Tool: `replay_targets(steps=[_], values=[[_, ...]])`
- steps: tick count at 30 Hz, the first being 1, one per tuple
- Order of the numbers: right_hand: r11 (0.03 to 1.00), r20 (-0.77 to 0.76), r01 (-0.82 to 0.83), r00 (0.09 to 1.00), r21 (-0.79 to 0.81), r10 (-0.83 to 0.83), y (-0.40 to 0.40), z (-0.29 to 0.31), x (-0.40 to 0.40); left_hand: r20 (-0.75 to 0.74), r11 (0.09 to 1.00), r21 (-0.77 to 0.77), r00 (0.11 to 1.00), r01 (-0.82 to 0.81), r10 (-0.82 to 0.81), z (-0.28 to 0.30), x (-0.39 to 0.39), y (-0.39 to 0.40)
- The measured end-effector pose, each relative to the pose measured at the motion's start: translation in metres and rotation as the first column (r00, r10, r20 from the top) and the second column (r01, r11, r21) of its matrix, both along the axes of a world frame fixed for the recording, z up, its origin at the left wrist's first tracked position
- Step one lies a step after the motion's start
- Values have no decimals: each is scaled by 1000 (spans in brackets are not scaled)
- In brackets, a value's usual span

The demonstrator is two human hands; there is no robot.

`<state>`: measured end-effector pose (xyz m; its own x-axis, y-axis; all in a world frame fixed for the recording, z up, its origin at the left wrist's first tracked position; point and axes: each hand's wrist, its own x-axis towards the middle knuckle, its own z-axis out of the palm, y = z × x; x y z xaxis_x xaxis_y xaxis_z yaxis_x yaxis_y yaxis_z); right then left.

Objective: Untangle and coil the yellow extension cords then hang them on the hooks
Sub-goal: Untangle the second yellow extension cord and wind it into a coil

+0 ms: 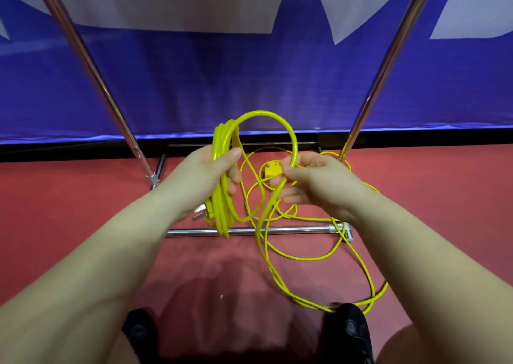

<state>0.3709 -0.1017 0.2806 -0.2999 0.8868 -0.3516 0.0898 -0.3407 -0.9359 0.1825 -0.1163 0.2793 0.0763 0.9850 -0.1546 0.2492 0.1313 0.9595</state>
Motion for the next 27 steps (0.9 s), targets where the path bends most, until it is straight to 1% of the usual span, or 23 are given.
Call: replay_targets(steps=[1, 3, 5, 7, 9, 12, 14, 16, 17, 18, 19, 20, 21, 22, 23, 24, 25, 27], values=[[998, -114, 52, 992, -32, -55, 1, 4, 0, -3, 1000, -15, 1000, 17, -17, -1, 2, -1], [984, -336, 145, 926, -107, -173, 1, 12, 0, 60, 997, -42, 996, 68, -65, -3, 8, -2], [963, -468, 211, 843, -165, -265, 1, 16, -3, 83, 989, -57, 988, 138, -133, -4, 13, -3], [948, -505, 254, 803, -191, -317, 2, 15, -4, 150, 974, -93, 970, 206, -191, -2, 17, -5], [935, -499, 294, 790, -198, -355, 6, 13, -2, 225, 951, -143, 945, 274, -238, 1, 19, -7], [918, -471, 351, 789, -184, -396, 13, 13, 5, 184, 916, -167, 924, 365, -335, 3, 22, -11], [908, -474, 373, 775, -193, -419, 15, 13, 7, 185, 917, -161, 924, 365, -335, 3, 25, -12], [903, -526, 362, 735, -230, -428, 13, 13, 5, 227, 941, -150, 937, 302, -264, 3, 26, -10], [916, -532, 326, 746, -233, -400, 11, 13, 3, 248, 955, -146, 944, 258, -217, 2, 26, -9], [937, -487, 278, 801, -212, -348, 9, 12, 1, 266, 967, -142, 949, 214, -171, 2, 26, -8], [961, -362, 227, 892, -157, -269, 7, 11, -1, 279, 977, -136, 952, 166, -123, 2, 26, -6], [985, -173, 155, 971, -72, -165, 3, 7, -3, 285, 985, -127, 956, 115, -75, 1, 26, -4], [998, 30, 58, 998, 19, -58, -1, 2, -6, 285, 991, -120, 958, 59, -23, 1, 25, -3], [993, 199, -54, 979, 101, 33, -6, -2, -9, 285, 993, -119, 958, -2, 36, 0, 24, -1], [973, 314, -165, 943, 160, 108, -11, -6, -13, 293, 990, -128, 951, -61, 97, 0, 23, 0], [946, 379, -257, 910, 196, 169, -15, -10, -17, 307, 983, -145, 939, -112, 152, 0, 22, 2], [922, 409, -320, 888, 218, 212, -17, -13, -20, 322, 975, -166, 926, -147, 195, 1, 20, 3], [891, 431, -372, 871, 260, 238, -19, -19, -24, 342, 963, -196, 908, -184, 243, 1, 18, 5]])
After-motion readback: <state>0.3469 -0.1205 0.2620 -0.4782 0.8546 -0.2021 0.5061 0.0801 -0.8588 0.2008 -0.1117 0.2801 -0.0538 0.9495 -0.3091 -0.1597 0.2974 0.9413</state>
